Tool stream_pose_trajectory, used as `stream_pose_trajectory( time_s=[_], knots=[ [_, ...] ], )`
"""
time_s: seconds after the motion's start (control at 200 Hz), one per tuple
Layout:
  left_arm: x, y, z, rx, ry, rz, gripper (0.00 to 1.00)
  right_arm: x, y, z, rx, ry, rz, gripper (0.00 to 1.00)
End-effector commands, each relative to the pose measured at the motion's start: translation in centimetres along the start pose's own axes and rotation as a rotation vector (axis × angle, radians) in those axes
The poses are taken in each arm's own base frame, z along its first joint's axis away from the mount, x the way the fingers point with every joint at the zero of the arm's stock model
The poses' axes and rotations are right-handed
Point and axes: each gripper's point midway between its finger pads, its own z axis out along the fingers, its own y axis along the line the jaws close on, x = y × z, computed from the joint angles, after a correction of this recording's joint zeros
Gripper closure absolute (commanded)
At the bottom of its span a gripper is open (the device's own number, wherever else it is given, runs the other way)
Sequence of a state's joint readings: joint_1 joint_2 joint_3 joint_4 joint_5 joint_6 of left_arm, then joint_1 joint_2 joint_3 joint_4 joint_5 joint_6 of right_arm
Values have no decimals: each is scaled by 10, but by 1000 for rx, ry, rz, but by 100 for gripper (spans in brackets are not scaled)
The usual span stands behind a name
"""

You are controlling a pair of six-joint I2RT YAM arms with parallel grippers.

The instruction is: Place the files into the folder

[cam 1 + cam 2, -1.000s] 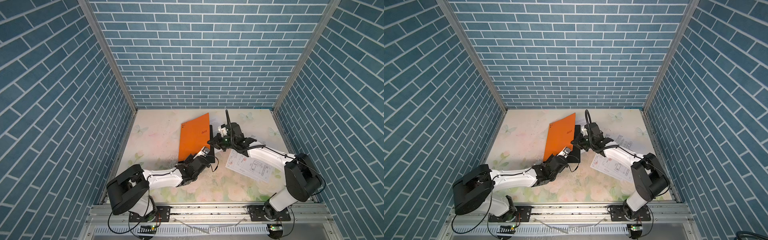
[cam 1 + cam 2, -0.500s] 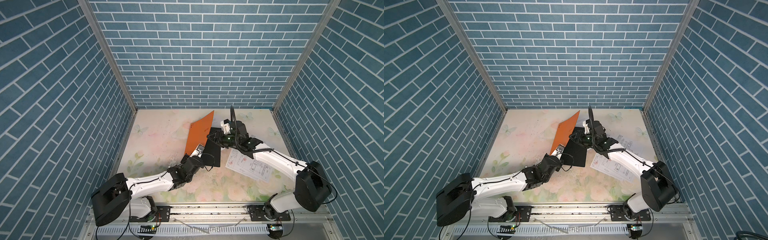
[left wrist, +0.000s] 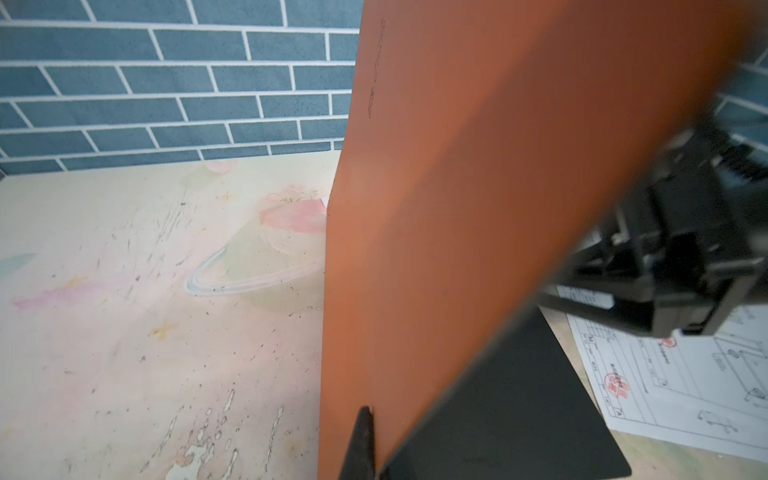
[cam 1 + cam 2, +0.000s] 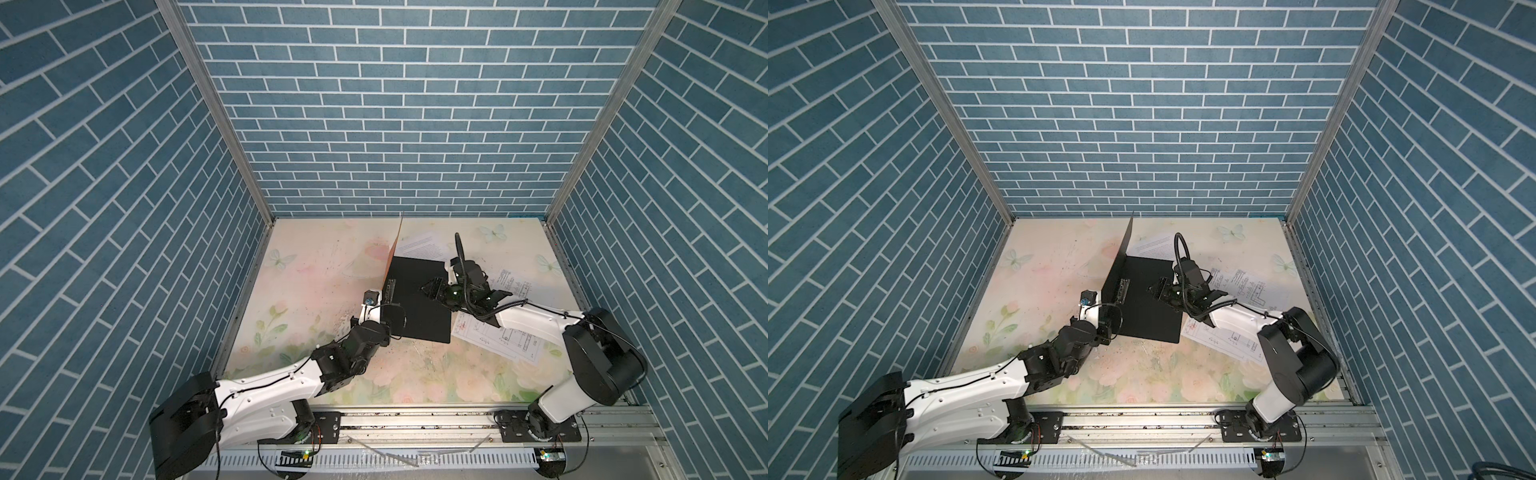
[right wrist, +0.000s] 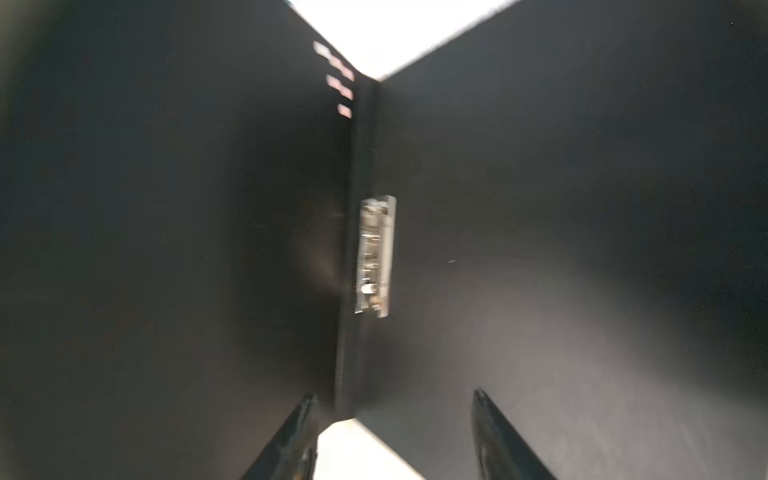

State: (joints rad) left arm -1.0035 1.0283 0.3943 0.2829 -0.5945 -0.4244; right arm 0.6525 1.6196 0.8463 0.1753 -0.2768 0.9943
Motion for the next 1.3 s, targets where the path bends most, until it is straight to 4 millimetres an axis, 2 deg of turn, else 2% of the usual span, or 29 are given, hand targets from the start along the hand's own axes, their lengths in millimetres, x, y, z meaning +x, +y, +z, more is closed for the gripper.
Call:
stream_pose_trajectory(
  time_s=[0.0,0.13,0.2,0.24,0.345,0.415,0.49,0.585,0.645,0.73,0.81,0.89,1.005,1.09,1.135,1.175,1.23,1.295],
  knots=[
    [11,15,-6,-18,-8,-149,100,12,-25,17,66,52,22,45],
    [17,42,-16,-75,-39,-261,98,28,-59,26,187,114,18,46],
    [23,60,-20,-110,-47,-333,93,30,-68,28,224,127,1,46],
    [27,71,-23,-139,-44,-365,87,32,-70,28,237,137,-8,46],
    [34,94,-31,-200,-28,-403,63,31,-70,30,238,143,-23,46],
    [28,103,-40,-226,-33,-431,44,30,-69,31,235,144,-32,46],
    [29,111,-48,-269,-11,-427,31,29,-65,33,224,147,-39,46],
    [28,117,-55,-308,15,-417,25,28,-64,35,220,150,-42,46],
    [24,116,-55,-323,33,-402,17,27,-60,35,206,147,-51,46],
    [24,119,-53,-379,112,-383,14,23,-55,33,194,138,-65,46],
    [20,110,-45,-369,171,-350,11,20,-50,31,184,128,-81,45],
    [18,87,-19,-225,225,-331,14,17,-45,28,164,114,-87,45],
    [18,61,22,15,328,-383,29,13,-33,27,118,95,-106,45],
    [18,54,43,45,427,-230,38,8,-30,25,124,78,-119,45],
    [22,52,51,47,485,-134,38,6,-28,23,132,73,-133,45],
    [15,45,59,78,495,-74,38,3,-28,21,138,68,-145,45],
    [11,23,66,224,482,-11,36,3,-24,21,123,71,-160,45],
    [5,7,73,379,461,-47,33,3,-16,22,88,76,-167,45]
  ],
)
